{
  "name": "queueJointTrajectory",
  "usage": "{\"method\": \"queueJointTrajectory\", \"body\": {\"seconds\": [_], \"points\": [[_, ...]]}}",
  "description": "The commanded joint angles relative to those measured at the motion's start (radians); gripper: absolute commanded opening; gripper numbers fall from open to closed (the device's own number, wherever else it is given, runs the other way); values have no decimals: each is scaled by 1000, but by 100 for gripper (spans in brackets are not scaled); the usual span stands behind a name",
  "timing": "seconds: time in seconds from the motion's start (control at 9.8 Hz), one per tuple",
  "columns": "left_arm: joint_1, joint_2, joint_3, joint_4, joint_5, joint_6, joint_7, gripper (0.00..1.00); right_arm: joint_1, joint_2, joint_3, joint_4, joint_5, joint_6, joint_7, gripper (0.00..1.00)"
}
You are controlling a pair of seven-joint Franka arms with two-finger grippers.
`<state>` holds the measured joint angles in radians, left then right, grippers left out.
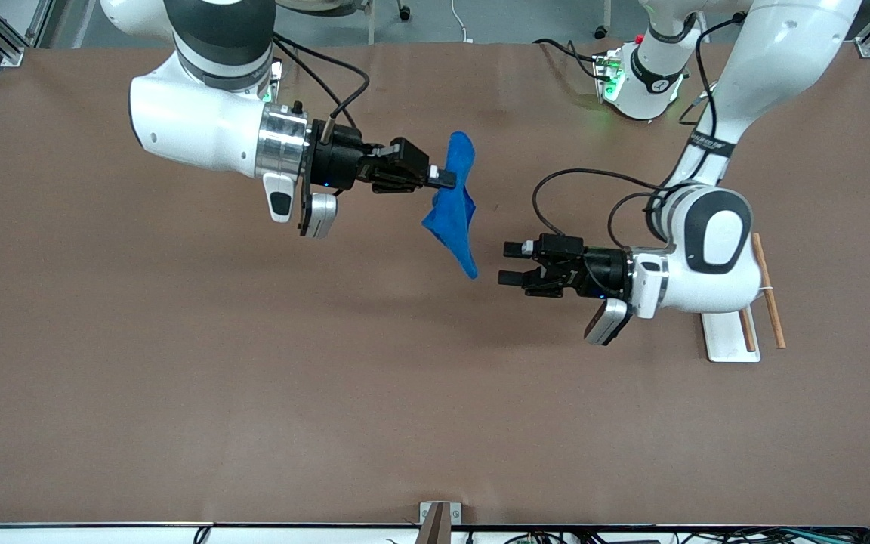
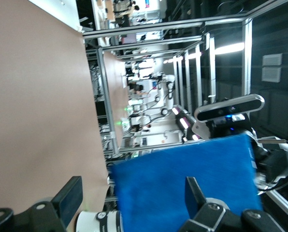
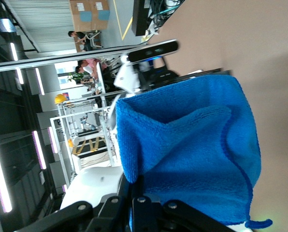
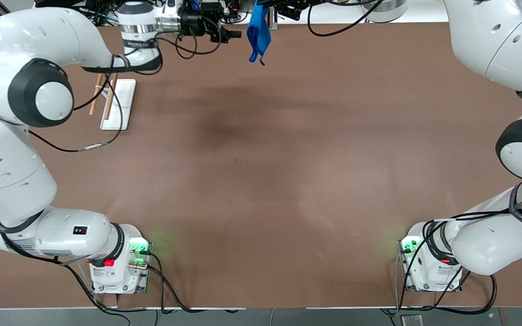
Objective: Right arm passes towel to left arm to hang
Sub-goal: 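Grasp the hanging towel with the left gripper below the right gripper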
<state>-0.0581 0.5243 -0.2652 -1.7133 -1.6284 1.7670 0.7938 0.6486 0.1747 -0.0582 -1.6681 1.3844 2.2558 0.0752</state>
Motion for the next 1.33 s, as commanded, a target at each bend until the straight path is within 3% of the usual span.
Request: {"method": "queueJointTrajectory", "body": {"seconds": [0.0,0.41,0.82,0.92,1.22], "points": [[3,71,-25,-34,-109,-67,103,92,23,11,-9,27,39,33,12,0],[32,68,-31,-127,-145,-286,145,89,62,26,-9,31,58,80,12,0],[31,74,-32,-124,-195,-305,196,82,63,34,-9,33,56,80,12,0],[31,74,-35,-121,-197,-305,199,70,63,35,-9,33,56,80,12,0],[29,77,-35,-115,-199,-304,199,53,63,35,-9,33,56,80,12,1]]}}
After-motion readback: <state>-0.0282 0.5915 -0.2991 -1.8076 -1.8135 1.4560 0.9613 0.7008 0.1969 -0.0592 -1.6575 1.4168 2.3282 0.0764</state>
